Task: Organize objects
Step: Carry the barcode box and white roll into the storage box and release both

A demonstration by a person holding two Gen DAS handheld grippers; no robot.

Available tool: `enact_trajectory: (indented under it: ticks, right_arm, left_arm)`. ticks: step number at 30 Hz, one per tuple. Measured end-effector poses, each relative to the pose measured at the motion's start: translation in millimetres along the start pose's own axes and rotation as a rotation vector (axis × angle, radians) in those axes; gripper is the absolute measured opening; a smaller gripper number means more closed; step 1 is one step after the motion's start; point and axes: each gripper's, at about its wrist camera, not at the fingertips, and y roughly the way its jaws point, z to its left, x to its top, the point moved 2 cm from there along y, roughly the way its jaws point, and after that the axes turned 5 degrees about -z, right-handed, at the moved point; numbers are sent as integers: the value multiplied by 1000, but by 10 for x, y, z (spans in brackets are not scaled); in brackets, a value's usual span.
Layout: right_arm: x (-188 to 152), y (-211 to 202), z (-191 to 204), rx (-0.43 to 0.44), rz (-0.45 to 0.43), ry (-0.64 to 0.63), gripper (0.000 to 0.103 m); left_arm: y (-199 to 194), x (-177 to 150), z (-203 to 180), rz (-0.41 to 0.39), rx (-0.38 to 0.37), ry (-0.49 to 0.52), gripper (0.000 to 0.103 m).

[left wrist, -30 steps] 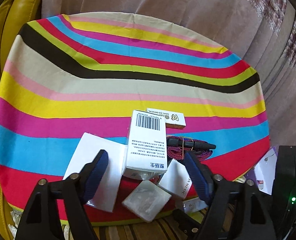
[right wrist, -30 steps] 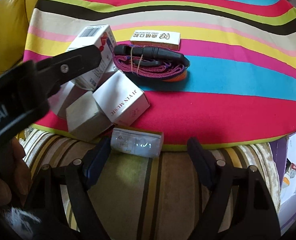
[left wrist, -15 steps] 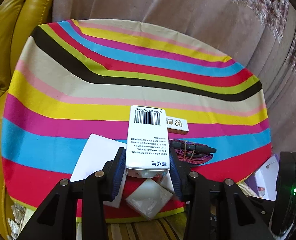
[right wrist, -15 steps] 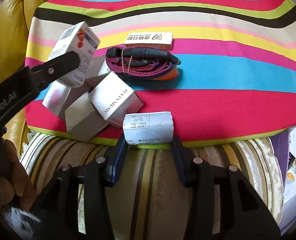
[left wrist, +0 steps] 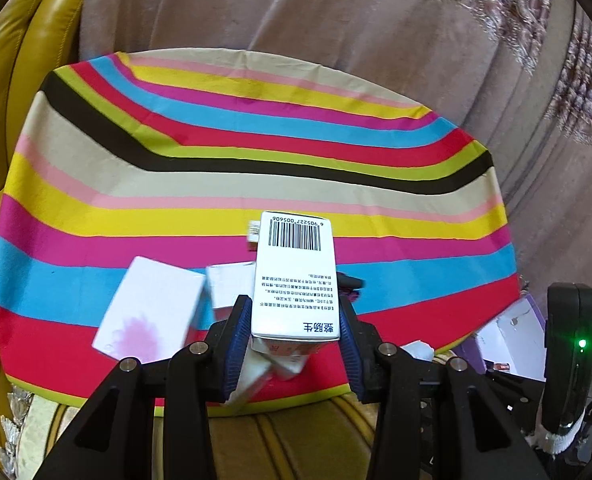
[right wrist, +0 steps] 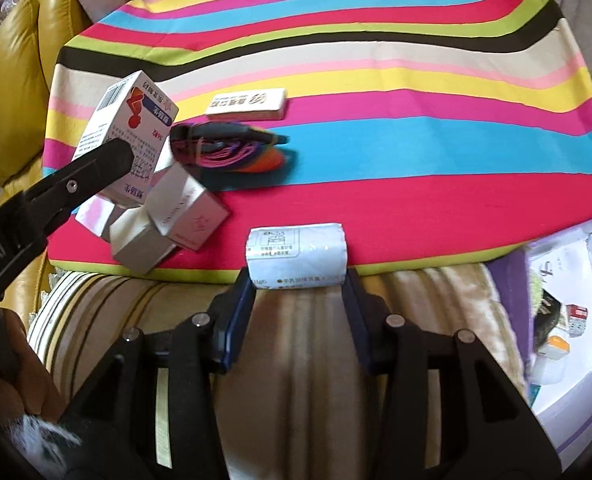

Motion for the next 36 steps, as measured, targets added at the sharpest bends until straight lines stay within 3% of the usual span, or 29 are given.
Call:
enact_trajectory:
  ticks: [17, 31, 36]
  right_arm:
    - [31, -190, -705, -64, -56, 118, 49]
    - [-109, -397, -1552, -154, -78, 279, 49]
    - [-197, -504, -1941, -224, -87, 330, 49]
  left_arm:
    - [53, -92, -672, 24, -92, 89, 43]
    - [302, -205, -1476, 120, -264, 170, 43]
    - [396, -276, -1769, 167, -340, 185, 43]
